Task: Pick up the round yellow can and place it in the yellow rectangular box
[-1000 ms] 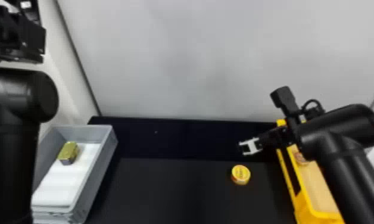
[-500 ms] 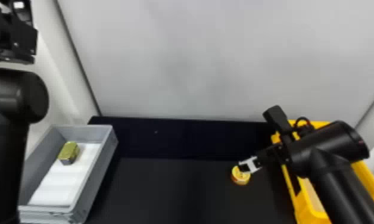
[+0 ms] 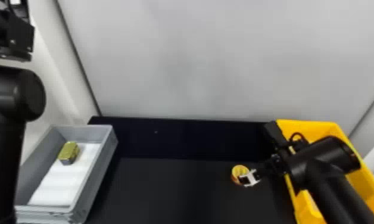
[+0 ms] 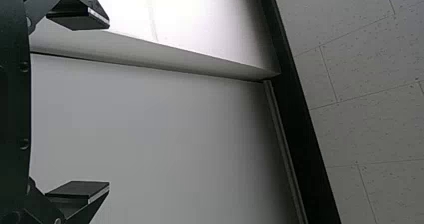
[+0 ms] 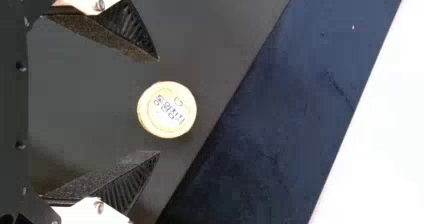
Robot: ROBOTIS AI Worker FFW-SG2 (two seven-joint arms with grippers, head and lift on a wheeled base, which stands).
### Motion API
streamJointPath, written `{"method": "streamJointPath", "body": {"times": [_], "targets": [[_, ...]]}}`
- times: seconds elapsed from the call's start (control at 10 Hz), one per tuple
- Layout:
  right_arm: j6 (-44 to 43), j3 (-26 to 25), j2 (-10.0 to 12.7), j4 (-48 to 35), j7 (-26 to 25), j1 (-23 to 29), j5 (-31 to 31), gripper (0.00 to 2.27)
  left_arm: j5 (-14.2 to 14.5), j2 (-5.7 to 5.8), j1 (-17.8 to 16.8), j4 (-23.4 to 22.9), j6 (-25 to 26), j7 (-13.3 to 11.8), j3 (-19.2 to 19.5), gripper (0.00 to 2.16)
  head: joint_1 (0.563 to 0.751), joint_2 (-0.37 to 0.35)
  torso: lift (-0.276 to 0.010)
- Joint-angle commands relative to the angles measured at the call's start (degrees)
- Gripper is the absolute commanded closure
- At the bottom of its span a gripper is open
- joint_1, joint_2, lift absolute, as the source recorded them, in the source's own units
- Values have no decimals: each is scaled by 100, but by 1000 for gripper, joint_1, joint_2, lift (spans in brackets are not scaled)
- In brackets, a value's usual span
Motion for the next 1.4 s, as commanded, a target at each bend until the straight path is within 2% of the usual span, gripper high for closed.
{"method": "streamJointPath", "body": {"times": [0.0, 0.5, 1.3], "targets": [[-438, -7, 25, 475, -329, -112, -177, 139, -2, -4, -32, 9, -34, 0, -38, 137, 663, 54, -10], [-1185, -95, 174, 1038, -724, -147, -432, 136, 7, -12, -49, 44, -78, 0, -109, 137, 663, 54, -10], [-1563, 2, 174, 1556, -1006, -341, -476, 144, 7, -74, -49, 79, -166, 0, -161, 137, 663, 54, -10]]}}
